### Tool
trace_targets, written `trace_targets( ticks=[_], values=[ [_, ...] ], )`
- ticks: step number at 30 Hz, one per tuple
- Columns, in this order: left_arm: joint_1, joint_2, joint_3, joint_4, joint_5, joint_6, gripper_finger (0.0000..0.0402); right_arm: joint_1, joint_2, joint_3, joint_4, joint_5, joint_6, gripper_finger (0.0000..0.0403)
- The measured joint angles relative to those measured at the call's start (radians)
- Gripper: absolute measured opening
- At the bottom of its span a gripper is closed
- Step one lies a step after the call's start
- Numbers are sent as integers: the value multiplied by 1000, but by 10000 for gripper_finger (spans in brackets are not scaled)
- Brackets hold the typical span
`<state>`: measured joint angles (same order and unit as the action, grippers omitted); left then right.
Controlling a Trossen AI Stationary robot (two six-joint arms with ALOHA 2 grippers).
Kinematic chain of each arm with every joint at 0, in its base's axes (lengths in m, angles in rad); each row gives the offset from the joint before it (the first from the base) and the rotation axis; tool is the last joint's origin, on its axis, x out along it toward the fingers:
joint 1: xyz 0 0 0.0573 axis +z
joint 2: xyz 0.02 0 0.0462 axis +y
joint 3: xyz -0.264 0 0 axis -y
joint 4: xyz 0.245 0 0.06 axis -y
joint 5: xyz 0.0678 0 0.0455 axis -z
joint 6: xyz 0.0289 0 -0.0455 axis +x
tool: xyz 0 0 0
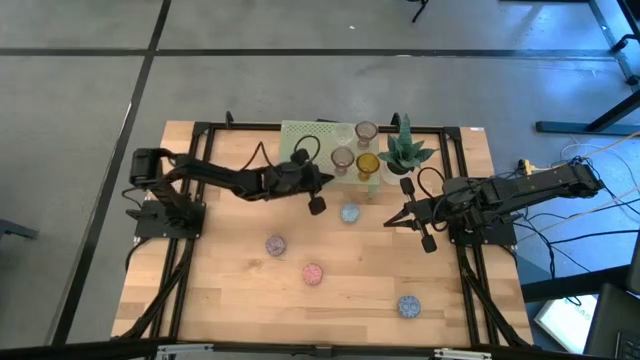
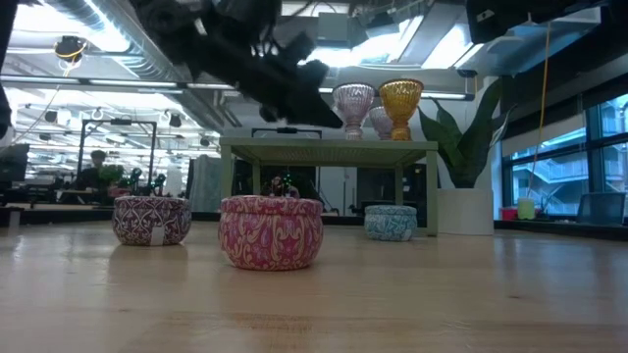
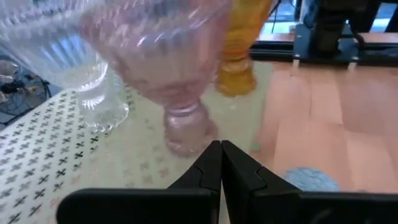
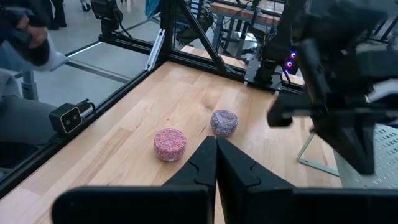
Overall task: Pick & Place candle stick holders
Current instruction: Align the purple glass candle holder with the transparent glass candle holder on the shelf, then put the purple scented candle on the shelf
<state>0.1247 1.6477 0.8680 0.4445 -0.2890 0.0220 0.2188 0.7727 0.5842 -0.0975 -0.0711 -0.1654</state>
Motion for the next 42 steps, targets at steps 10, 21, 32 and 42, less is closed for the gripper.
trace_targets(
  ticks=[10,21,32,42],
  values=[
    [-172,-309,0,-458,79,-217,4,0,0,0,-5,0,5,7],
    [-362,-367,0,-922,161,-529,89,0,0,0,2,0,8,7],
    [-417,-329,0,-1003,259,-558,205,0,10,0,30,0,26,7],
    [-418,-127,1,-1004,243,-392,284,0,40,0,34,0,17,7]
  ],
)
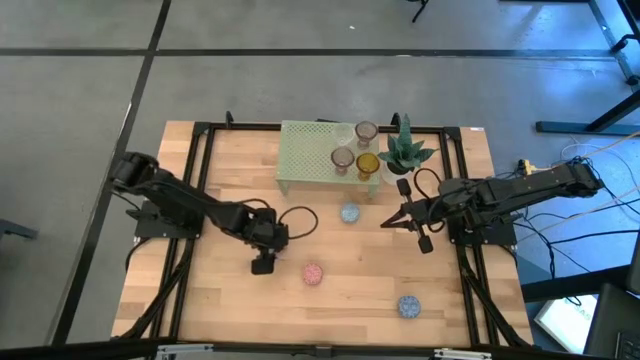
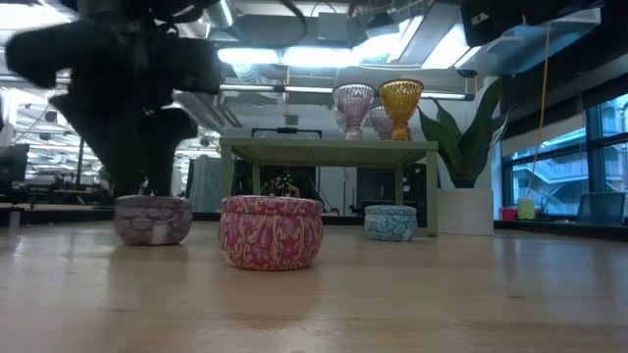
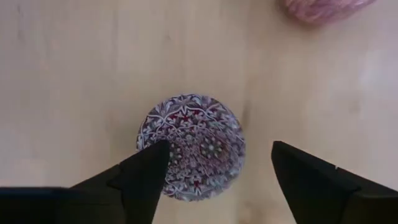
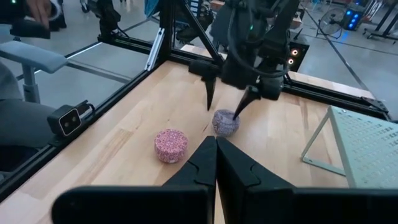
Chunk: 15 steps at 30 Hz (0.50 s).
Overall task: Pick & Place candle stick holders
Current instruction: Put the purple scented candle on the shelf
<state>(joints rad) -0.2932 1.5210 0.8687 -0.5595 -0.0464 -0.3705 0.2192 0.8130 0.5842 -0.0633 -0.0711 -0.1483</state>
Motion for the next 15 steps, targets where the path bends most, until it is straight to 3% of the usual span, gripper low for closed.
trace_targets(
  ticks=[5,15],
  values=[
    [2,45,6,21,-58,39,298,0,3,0,1,0,-14,7],
    [7,-34,-2,-3,-81,33,304,0,4,0,0,0,-14,7]
  ],
)
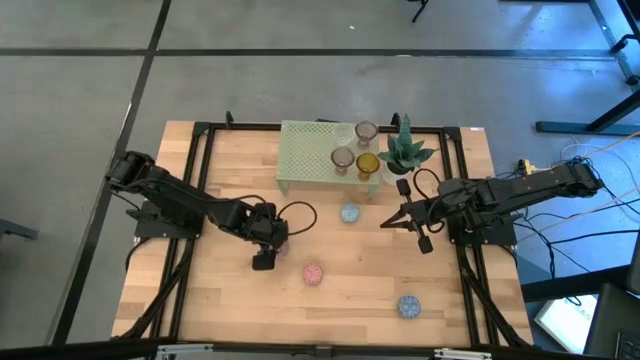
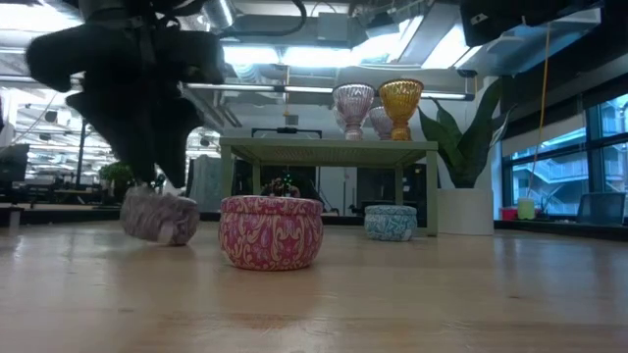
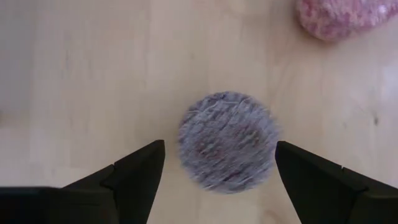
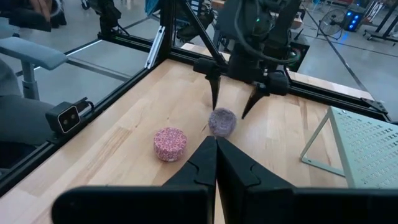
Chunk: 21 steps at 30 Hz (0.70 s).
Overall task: Pick & Place candle stick holders
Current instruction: Put the purple scented candle on the shelf
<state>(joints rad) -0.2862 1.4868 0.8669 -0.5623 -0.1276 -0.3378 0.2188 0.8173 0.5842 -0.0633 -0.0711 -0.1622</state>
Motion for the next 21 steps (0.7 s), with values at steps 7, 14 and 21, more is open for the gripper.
trace_targets(
  ticks=[7,14,21],
  values=[
    [0,-10,0,1,-15,0,304,0,0,0,0,0,0,7],
    [-4,0,0,26,41,-32,304,0,0,0,0,0,-1,7],
    [-7,29,2,77,38,-20,304,0,0,0,0,0,-3,7]
  ],
)
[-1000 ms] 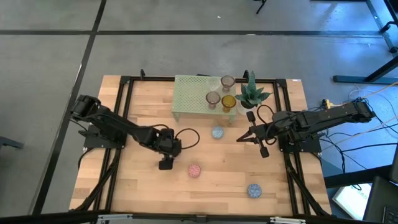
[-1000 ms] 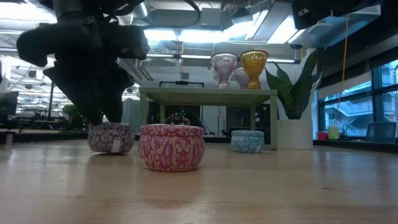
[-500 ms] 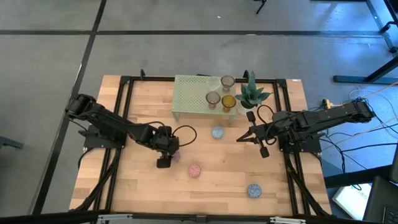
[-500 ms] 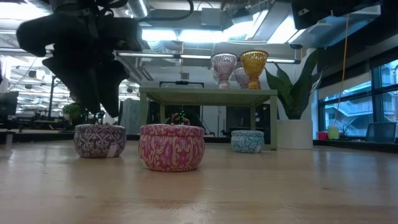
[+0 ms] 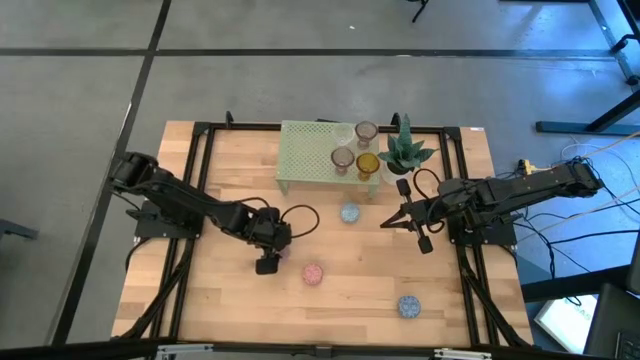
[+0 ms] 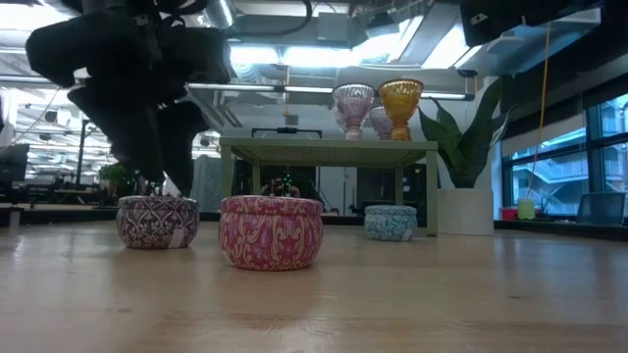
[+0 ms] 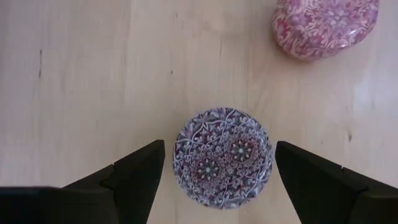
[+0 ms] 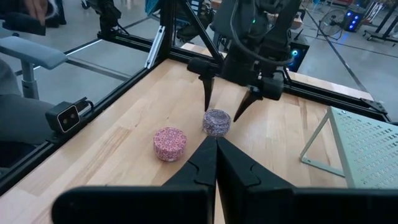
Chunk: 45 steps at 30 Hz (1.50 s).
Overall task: Pick & Place candle stick holders
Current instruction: Put the purple scented candle on the shelf
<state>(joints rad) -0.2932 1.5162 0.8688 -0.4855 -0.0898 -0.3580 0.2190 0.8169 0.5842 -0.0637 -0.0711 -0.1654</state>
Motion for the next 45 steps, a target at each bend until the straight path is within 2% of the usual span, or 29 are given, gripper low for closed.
trace_targets(
  ticks=[9,32,40,45],
  values=[
    [-6,74,5,36,39,3,304,0,0,0,-1,0,0,7],
    [-6,58,0,24,30,-4,304,0,0,0,-1,0,0,7],
    [13,58,0,23,62,11,304,0,0,0,-1,0,0,7],
    [16,56,0,22,40,7,304,0,0,0,-1,0,0,7]
  ],
)
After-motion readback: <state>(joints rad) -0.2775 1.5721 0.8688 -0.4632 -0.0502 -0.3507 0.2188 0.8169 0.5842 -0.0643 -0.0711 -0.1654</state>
